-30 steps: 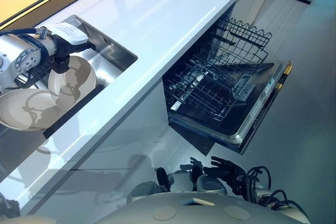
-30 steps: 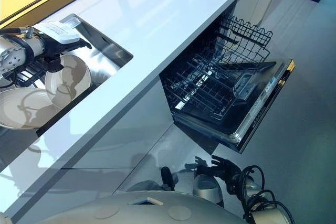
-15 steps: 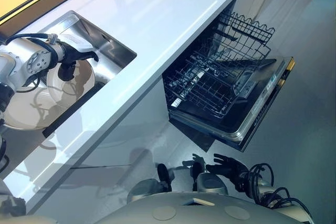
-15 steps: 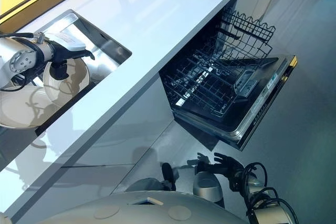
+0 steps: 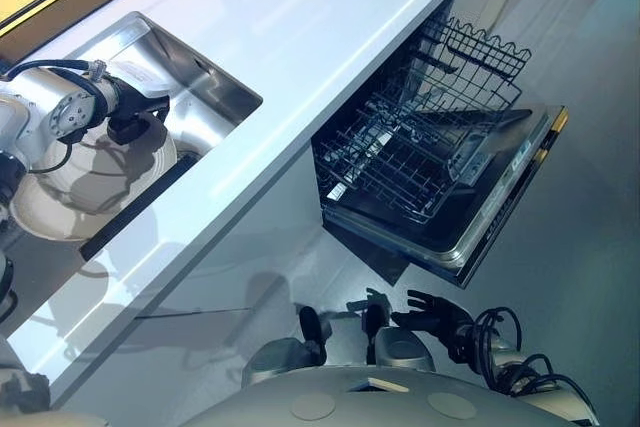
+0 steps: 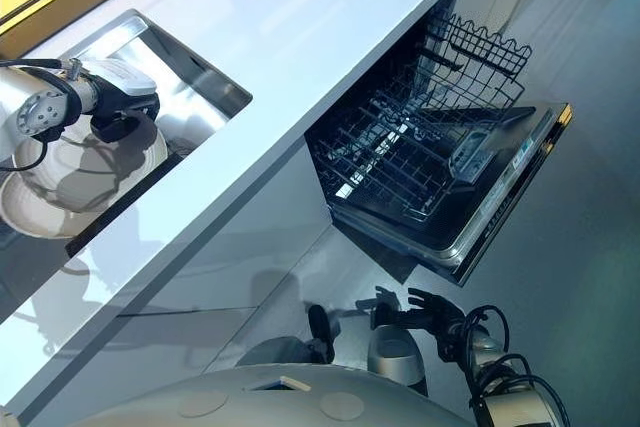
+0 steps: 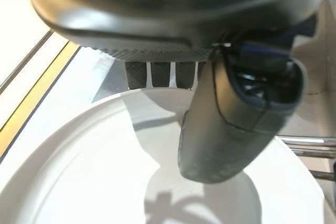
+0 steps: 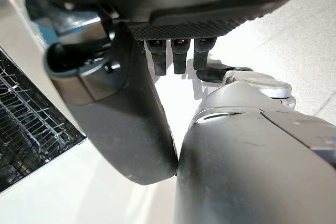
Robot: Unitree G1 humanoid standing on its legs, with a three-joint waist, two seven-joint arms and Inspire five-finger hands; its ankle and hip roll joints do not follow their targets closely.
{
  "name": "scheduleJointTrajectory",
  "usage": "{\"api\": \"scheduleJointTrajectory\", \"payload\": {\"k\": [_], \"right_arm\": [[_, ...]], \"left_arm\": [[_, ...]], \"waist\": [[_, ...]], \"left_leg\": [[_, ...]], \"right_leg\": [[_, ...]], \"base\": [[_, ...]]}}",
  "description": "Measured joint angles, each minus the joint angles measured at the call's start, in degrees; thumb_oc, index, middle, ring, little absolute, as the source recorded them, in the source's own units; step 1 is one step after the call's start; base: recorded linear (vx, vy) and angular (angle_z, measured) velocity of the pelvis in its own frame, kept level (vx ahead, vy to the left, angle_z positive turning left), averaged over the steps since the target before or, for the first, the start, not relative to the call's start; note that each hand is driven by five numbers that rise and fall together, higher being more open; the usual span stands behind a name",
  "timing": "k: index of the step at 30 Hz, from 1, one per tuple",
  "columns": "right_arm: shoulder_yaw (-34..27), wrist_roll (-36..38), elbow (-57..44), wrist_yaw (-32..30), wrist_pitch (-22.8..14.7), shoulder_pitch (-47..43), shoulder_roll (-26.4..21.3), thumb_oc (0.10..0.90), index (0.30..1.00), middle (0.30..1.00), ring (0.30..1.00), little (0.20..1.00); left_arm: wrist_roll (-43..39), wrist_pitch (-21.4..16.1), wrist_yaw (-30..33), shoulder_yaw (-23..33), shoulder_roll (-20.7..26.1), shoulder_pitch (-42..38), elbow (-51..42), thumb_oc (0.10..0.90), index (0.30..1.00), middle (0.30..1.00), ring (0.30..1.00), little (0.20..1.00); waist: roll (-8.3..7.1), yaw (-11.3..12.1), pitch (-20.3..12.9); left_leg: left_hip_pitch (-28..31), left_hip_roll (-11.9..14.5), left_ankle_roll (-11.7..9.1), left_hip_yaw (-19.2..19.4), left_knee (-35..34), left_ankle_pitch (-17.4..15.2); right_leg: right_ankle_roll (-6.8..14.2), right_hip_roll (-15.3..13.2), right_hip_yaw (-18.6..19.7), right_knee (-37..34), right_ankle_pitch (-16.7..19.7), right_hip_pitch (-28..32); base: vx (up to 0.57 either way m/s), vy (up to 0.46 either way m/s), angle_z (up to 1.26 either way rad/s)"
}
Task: Pick up plates and place into dishwasher.
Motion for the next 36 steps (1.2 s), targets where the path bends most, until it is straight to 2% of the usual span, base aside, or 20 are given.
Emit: {"api": "scheduleJointTrajectory", "payload": {"k": [3, 4, 6, 9, 12, 14, 16, 17, 19, 20, 22, 25, 27, 30, 33, 35, 36], "right_arm": [[0.01, -0.01, 0.07, 0.05, 0.0, -0.12, 0.0, 0.8, 0.9, 0.9, 0.9, 0.9], [0.01, -0.02, 0.11, 0.05, 0.0, -0.12, 0.0, 0.8, 0.9, 0.9, 0.9, 0.9], [0.01, -0.01, 0.18, 0.05, -0.04, -0.13, 0.0, 0.8, 0.9, 0.9, 0.9, 0.9], [0.02, 0.0, 0.17, -0.02, -0.33, -0.14, 0.0, 0.8, 0.9, 0.9, 0.9, 0.9], [0.48, -0.5, -0.04, -0.39, -2.77, 0.25, -0.02, 0.8, 0.9, 0.9, 0.9, 0.9], [2.32, -3.01, -6.17, -1.27, -4.33, 2.43, -0.86, 0.8, 0.9, 0.9, 0.9, 0.9], [5.04, -6.1, -15.24, -0.68, -5.66, 4.82, -2.47, 0.8, 0.9, 0.9, 0.9, 0.9], [6.65, -7.47, -21.61, -0.16, -4.86, 6.19, -3.56, 0.8, 0.9, 0.9, 0.9, 0.9], [7.82, -5.34, -35.64, 5.3, -1.85, 8.17, -4.8, 0.8, 0.9, 0.9, 0.9, 0.9], [7.88, -3.43, -38.94, 7.42, -0.92, 8.52, -4.83, 0.8, 0.9, 0.9, 0.9, 0.9], [8.88, 3.58, -46.5, 14.27, 2.07, 8.47, -4.78, 0.8, 0.9, 0.9, 0.9, 0.9], [9.2, 15.48, -54.48, 22.81, 7.82, 8.38, -4.93, 0.8, 0.9, 0.9, 0.9, 0.9], [8.82, 24.61, -59.51, 26.86, 11.73, 8.17, -5.07, 0.8, 0.9, 0.9, 0.9, 0.9], [6.37, 32.3, -64.28, 27.57, 14.33, 8.02, -4.6, 0.8, 0.9, 0.9, 0.9, 0.9], [1.58, 37.5, -65.31, 25.91, 14.41, 5.75, -3.6, 0.8, 0.9, 0.9, 0.9, 0.9], [-2.3, 38.89, -65.31, 22.6, 13.12, 4.57, -2.08, 0.8, 0.9, 0.9, 0.9, 0.9], [-3.69, 38.85, -65.8, 19.45, 10.86, 4.17, -1.76, 0.8, 0.9, 0.9, 0.9, 0.9]], "left_arm": [[1.38, -0.01, 1.24, -0.06, 0.0, 0.0, -0.02, 0.202, 0.387, 0.387, 0.387, 0.302], [2.06, -0.01, 1.91, -0.15, 0.0, 0.0, -0.05, 0.185, 0.373, 0.373, 0.373, 0.285], [2.27, 0.94, 4.27, -1.43, 0.01, -0.3, -0.13, 0.1, 0.3, 0.3, 0.3, 0.2], [2.21, 1.9, 7.19, -1.62, 0.01, -0.3, -0.25, 0.1, 0.3, 0.3, 0.3, 0.2], [0.14, 5.45, 11.25, -1.63, 0.06, -0.33, -0.44, 0.1, 0.3, 0.3, 0.3, 0.2], [-5.9, 9.27, 14.2, -1.23, 0.54, -0.31, -2.14, 0.1, 0.3, 0.3, 0.3, 0.2], [-12.74, 12.02, 16.64, 2.51, 1.18, 0.67, -5.04, 0.1, 0.3, 0.3, 0.3, 0.2], [-15.64, 13.12, 17.72, 6.83, 1.17, 2.93, -6.97, 0.1, 0.3, 0.3, 0.3, 0.2], [-22.8, 13.51, 20.39, 17.98, 0.99, 10.08, -10.38, 0.1, 0.3, 0.3, 0.3, 0.2], [-24.54, 13.46, 21.19, 20.36, 0.87, 11.85, -10.84, 0.1, 0.3, 0.3, 0.3, 0.2], [-27.88, 13.14, 22.82, 25.94, 0.83, 16.47, -11.16, 0.1, 0.3, 0.3, 0.3, 0.2], [-29.87, 11.28, 25.65, 29.68, 0.83, 21.0, -9.28, 0.1, 0.3, 0.3, 0.3, 0.2], [-30.59, 9.65, 27.81, 34.69, 0.62, 27.26, -9.03, 0.1, 0.3, 0.3, 0.3, 0.2], [-30.58, 8.61, 29.84, 40.13, -2.1, 33.54, -9.12, 0.1, 0.3, 0.3, 0.3, 0.2], [-30.54, 8.53, 31.71, 44.62, -5.27, 38.97, -9.78, 0.1, 0.3, 0.3, 0.3, 0.2], [-30.43, 8.46, 33.29, 48.29, -6.43, 41.95, -11.97, 0.1, 0.3, 0.3, 0.3, 0.2], [-30.06, 8.42, 34.29, 49.44, -6.58, 43.52, -13.73, 0.1, 0.3, 0.3, 0.3, 0.2]], "waist": [[-0.02, 0.03, 0.01], [-0.02, 0.03, 0.01], [-0.02, 0.04, 0.01], [-0.04, 0.05, 0.03], [-0.05, 0.2, 0.03], [-0.24, 0.77, 0.3], [-0.66, 1.01, 1.11], [-0.89, 1.1, 1.28], [-1.19, 0.79, 1.41], [-1.24, 0.65, 1.44], [-1.32, 0.63, 1.41], [-1.36, 1.5, 1.39], [-1.75, 2.47, 1.25], [-2.34, 3.59, 1.02], [-3.44, 4.76, 0.41], [-4.14, 4.91, 0.0], [-4.28, 4.92, -0.09]], "left_leg": [[0.01, -0.05, 0.04, 0.0, 0.0, 0.03], [0.01, -0.06, 0.04, -0.01, 0.0, 0.03], [0.02, -0.06, 0.02, -0.08, 0.0, 0.02], [0.02, -0.06, -0.05, -0.25, -0.01, -0.02], [-0.01, -0.06, -0.16, -0.62, -0.01, 0.05], [-0.1, -0.05, -0.2, -0.85, 0.0, 0.21], [-0.09, -0.01, 0.25, -1.08, 0.01, 0.81], [-0.09, -0.01, 0.21, -1.11, 0.0, 0.83], [0.07, 0.09, 0.11, -1.25, 0.0, 0.86], [0.25, 0.11, 0.06, -1.32, 0.0, 0.87], [0.77, 0.31, -0.19, -1.61, 0.0, 0.8], [1.15, 0.37, -0.47, -2.63, 0.01, 0.75], [1.15, 0.31, -0.53, -3.06, 0.02, 0.73], [1.29, 0.27, -0.55, -3.68, 0.03, 0.74], [1.53, 0.11, -0.56, -4.0, 0.03, 0.76], [1.87, 0.08, -0.58, -4.22, 0.02, 0.76], [2.06, 0.08, -0.59, -4.25, 0.02, 0.75]], "right_leg": [[0.0, -0.05, -0.02, 0.0, 0.0, 0.01], [0.0, -0.06, -0.04, 0.0, 0.0, 0.02], [0.0, -0.05, -0.1, -0.01, 0.0, 0.04], [0.01, -0.04, -0.27, -0.01, 0.0, 0.07], [0.01, -0.06, -0.82, -0.02, -0.01, 0.19], [0.02, -0.09, -1.31, -0.04, -0.02, 0.24], [0.02, -0.1, -1.54, -0.07, -0.02, 0.49], [0.02, -0.04, -1.64, -0.14, -0.01, 0.47], [-0.01, 0.07, -1.75, -0.53, 0.0, 0.83], [-0.04, 0.09, -1.83, -0.86, 0.02, 1.22], [-0.07, 0.29, -2.39, -1.32, 0.05, 2.11], [-0.08, 0.43, -3.16, -2.23, 0.05, 3.27], [-0.09, 0.43, -3.51, -2.93, 0.06, 3.83], [-0.09, 0.41, -4.36, -3.11, 0.06, 4.35], [-0.08, 0.35, -4.38, -3.85, 0.05, 5.14], [-0.08, 0.34, -4.36, -4.14, 0.04, 5.68], [-0.07, 0.34, -4.35, -4.23, 0.04, 5.95]], "base": [[0.0, 0.0, 0.0], [0.0, 0.0, 0.0], [0.0, 0.0, 0.0], [-0.01, -0.012, 0.01], [-0.04, -0.07, 0.06], [-0.05, -0.094, 0.08], [-0.07, -0.135, 0.08], [-0.08, -0.169, 0.01], [-0.06, -0.164, 0.0], [-0.04, -0.137, 0.08], [-0.05, -0.14, 0.1], [-0.04, -0.122, 0.17], [-0.04, -0.112, 0.14], [-0.03, -0.073, 0.13], [-0.04, -0.073, 0.1], [-0.03, -0.073, 0.08], [-0.03, -0.057, 0.03]]}}
